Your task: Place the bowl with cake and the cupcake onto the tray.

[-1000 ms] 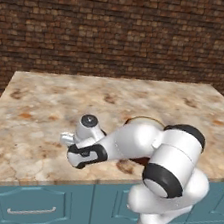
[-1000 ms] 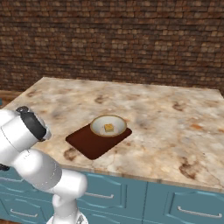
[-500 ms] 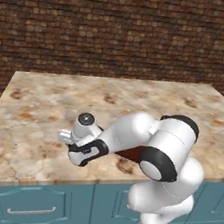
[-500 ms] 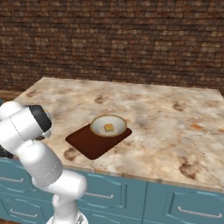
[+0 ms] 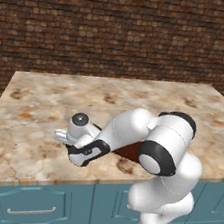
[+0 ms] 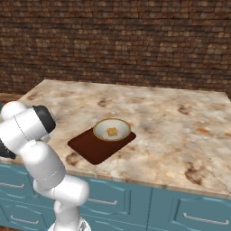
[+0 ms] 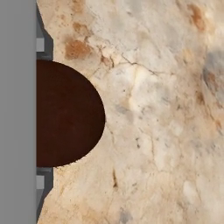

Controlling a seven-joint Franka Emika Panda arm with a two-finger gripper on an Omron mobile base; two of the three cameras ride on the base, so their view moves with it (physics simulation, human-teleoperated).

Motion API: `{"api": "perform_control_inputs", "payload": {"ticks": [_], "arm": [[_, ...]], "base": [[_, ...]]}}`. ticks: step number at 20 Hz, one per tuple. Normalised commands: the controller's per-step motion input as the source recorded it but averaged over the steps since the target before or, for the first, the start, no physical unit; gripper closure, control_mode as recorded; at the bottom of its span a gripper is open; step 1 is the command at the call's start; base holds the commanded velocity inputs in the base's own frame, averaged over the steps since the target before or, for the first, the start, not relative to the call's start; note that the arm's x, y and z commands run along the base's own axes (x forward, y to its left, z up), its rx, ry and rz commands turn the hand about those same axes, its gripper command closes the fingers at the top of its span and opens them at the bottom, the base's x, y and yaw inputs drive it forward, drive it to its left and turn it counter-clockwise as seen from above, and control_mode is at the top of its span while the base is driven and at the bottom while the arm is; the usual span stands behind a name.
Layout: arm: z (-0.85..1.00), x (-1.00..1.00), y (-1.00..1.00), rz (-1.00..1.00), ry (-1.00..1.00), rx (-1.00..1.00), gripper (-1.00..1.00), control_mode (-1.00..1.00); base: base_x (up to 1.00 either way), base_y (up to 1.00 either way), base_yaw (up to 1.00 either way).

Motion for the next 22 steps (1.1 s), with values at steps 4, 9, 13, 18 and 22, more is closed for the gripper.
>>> {"api": "perform_control_inputs", "payload": {"ticks": [4, 9, 13, 18, 22], "arm": [[0.24, -0.10, -0.30, -0.03, 0.00, 0.01, 1.00, -1.00], [0.53, -0.18, -0.48, -0.03, -0.01, 0.09, 1.00, -1.00], [0.58, -0.15, -0.54, -0.02, -0.04, 0.13, 1.00, -1.00], [0.55, -0.15, -0.47, -0.01, 0.00, 0.08, 1.00, -1.00], [0.50, -0.16, -0.36, 0.00, 0.00, 0.01, 1.00, -1.00]], "base": [[0.00, 0.00, 0.00], [0.00, 0.00, 0.00], [0.00, 0.00, 0.00], [0.00, 0.00, 0.00], [0.00, 0.00, 0.00]]}}
